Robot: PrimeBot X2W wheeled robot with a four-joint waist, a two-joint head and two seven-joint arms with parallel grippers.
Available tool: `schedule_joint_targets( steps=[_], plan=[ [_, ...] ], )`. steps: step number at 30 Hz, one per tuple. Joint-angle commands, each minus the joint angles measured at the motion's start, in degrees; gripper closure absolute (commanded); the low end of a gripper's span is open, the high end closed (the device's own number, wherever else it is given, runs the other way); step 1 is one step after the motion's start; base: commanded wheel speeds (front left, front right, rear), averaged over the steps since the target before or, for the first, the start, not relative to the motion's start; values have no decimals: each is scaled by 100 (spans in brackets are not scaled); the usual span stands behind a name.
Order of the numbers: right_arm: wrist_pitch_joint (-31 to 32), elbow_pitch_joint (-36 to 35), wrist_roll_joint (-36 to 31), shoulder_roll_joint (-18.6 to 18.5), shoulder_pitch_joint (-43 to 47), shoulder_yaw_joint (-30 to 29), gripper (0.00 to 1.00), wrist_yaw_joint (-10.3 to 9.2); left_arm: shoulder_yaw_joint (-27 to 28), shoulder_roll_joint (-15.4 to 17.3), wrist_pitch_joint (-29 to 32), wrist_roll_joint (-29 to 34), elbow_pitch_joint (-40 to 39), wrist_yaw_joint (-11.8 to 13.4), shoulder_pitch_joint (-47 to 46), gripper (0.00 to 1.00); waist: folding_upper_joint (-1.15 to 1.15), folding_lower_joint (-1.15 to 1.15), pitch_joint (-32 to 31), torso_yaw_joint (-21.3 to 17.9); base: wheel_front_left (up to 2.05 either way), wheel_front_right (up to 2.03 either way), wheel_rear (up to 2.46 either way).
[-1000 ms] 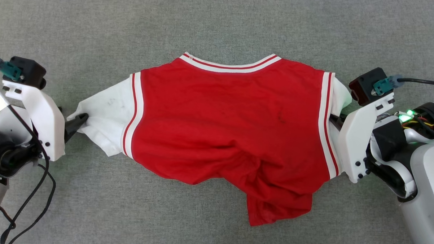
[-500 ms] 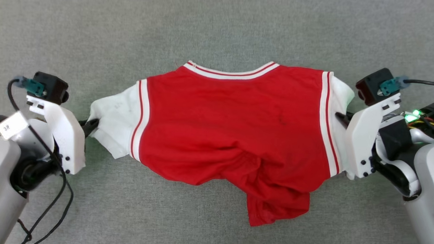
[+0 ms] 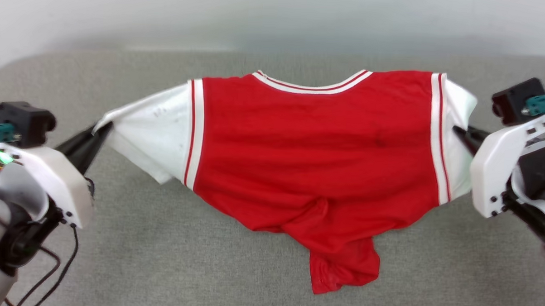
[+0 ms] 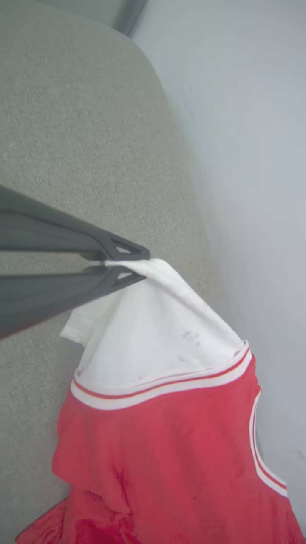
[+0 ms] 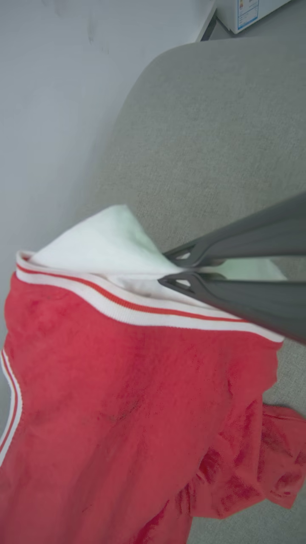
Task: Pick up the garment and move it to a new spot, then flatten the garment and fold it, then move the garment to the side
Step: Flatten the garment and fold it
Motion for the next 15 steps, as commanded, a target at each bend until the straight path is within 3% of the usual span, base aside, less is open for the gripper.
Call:
schedule_joint_targets(
  steps=[1,11,15],
  plan=[
    [-75,-70,55,-81,-13,-25,100,-4,77,57,-95,35,-113,66,112,100,0,0,-279,1,0,0,0],
    [-612,-795,102,-408,-338,-247,100,-5,941,595,-829,158,-1458,753,639,100,0,0,-910,-98,0,0,0],
    [-756,-1088,117,-324,-512,-369,100,-5,1406,756,-1025,74,-1913,992,744,100,0,0,-972,-151,0,0,0]
  ],
)
